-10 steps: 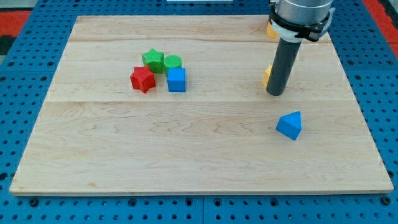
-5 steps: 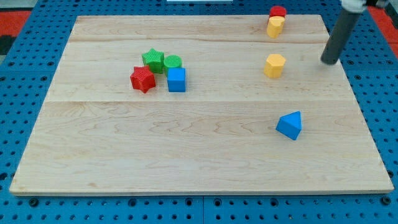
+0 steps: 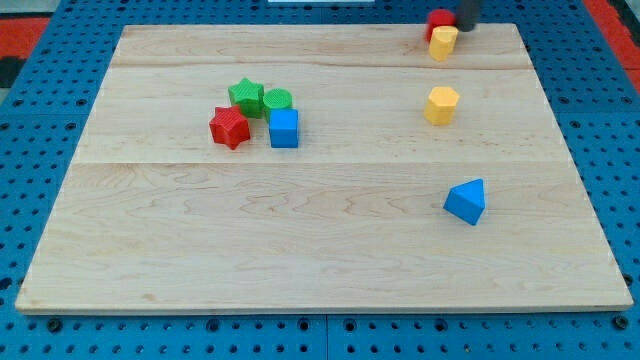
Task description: Push the red circle to the top center
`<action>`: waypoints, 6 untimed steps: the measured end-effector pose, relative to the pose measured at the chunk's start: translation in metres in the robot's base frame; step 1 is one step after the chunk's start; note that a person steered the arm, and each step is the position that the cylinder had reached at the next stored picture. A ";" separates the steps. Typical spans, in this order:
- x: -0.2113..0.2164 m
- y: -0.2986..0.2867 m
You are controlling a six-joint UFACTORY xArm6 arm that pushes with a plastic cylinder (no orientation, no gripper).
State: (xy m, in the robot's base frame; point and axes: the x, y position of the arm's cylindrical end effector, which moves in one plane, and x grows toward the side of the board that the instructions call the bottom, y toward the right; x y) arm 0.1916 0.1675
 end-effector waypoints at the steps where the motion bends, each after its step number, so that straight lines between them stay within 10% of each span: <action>1: 0.000 -0.029; 6: 0.040 -0.086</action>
